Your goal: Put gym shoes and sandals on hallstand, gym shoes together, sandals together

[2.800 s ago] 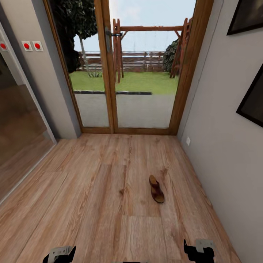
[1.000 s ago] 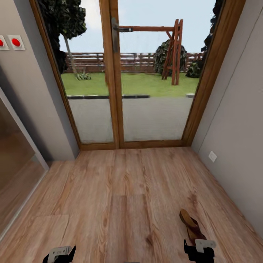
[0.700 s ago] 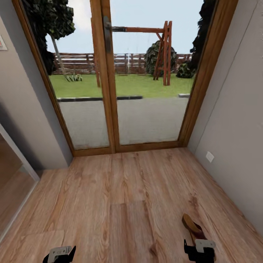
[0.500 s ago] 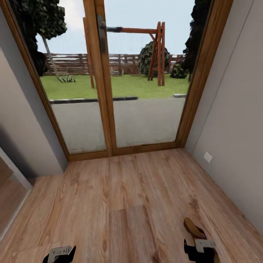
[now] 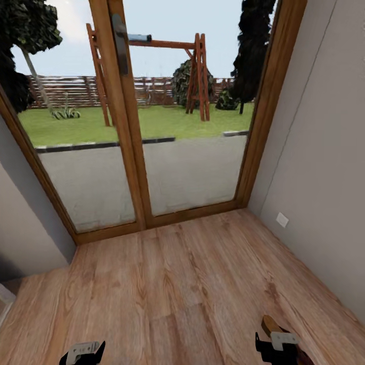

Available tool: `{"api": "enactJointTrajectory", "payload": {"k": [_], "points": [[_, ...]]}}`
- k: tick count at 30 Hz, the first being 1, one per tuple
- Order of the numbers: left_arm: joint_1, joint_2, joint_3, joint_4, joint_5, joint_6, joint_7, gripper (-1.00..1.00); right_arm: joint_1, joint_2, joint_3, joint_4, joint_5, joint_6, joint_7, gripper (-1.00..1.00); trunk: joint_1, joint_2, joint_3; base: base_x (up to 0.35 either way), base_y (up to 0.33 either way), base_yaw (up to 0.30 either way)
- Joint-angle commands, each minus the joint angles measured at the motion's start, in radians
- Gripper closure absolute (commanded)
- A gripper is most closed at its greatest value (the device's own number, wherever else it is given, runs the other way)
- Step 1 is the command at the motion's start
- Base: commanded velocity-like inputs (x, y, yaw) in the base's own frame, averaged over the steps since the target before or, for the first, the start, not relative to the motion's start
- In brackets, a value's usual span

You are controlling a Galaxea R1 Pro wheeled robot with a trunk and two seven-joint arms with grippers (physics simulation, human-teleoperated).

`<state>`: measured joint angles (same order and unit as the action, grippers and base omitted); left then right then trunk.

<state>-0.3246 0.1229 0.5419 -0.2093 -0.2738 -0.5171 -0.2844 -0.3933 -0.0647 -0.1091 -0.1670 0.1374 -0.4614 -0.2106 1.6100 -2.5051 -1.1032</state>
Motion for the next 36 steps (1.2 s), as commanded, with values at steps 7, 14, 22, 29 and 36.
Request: {"api": "enactJointTrajectory", "payload": {"k": [7,14,22,29,36], "points": [[-0.001,0.000,0.009,0.001,-0.007,-0.003,-0.005,-1.00,-0.001,0.000,-0.007,0.001,0.011,-0.003,-0.003,-1.00,0.000,0.000,0.003,0.220,0.177,-0.238],[-0.001,0.000,0.009,0.001,-0.007,-0.003,-0.005,-1.00,-0.001,0.000,-0.007,0.001,0.010,-0.003,-0.003,-1.00,0.000,0.000,0.008,0.021,0.015,-0.238],[-0.001,0.000,0.009,0.001,-0.008,-0.003,-0.005,-1.00,-0.001,0.000,-0.007,0.001,0.010,-0.003,-0.004,-1.00,0.000,0.000,0.013,0.002,0.001,-0.238],[-0.001,0.000,0.009,0.001,-0.008,-0.003,-0.005,-1.00,-0.001,0.000,-0.007,0.001,0.010,-0.003,-0.004,-1.00,0.000,0.000,0.017,0.000,0.000,-0.238],[-0.001,0.000,0.009,0.001,-0.008,-0.003,-0.005,-1.00,-0.001,0.000,-0.007,0.001,0.010,-0.002,-0.003,-1.00,0.000,0.000,0.021,0.000,0.000,-0.238]]}}
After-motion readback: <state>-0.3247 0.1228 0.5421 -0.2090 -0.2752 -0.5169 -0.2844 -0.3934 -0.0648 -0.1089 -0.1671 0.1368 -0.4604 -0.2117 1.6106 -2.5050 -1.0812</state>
